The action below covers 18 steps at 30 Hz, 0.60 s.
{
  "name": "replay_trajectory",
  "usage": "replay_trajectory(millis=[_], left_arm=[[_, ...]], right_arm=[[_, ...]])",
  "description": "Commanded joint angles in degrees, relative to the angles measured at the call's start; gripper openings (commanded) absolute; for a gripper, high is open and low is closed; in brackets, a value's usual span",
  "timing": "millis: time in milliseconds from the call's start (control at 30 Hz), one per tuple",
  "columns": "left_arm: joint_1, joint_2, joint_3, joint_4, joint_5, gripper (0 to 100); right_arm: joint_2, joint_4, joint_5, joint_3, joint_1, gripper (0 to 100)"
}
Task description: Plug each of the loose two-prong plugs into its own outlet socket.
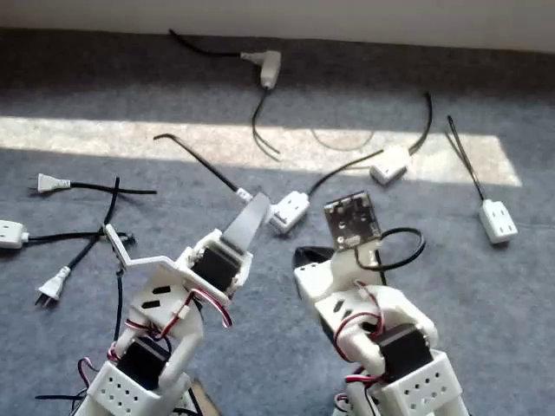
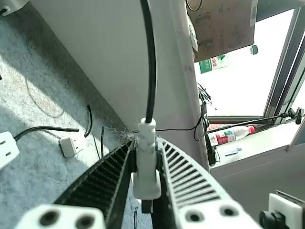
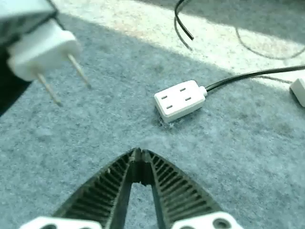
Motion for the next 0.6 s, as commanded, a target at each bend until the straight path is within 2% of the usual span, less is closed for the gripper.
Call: replay_trajectory(millis=[0, 300, 467, 567], left_arm=[[1.3, -0.6, 0.9, 1.8, 0.4, 1], [6.0, -0.6, 0.9, 4.9, -1.2, 1], [6.1, -0.6, 0.9, 4.9, -3.1, 1], [7.3, -0.6, 0.9, 6.7, -3.2, 1]], right_arm=[[-4.1, 0.2, 0.9, 0.0, -3.1, 0.6], [-5.8, -0.1, 1.1, -0.1, -3.0, 0.6], [-5.8, -2.9, 5.7, 0.2, -2.8, 0.6], [-5.5, -6.1, 7.0, 0.3, 1.0, 0.6]])
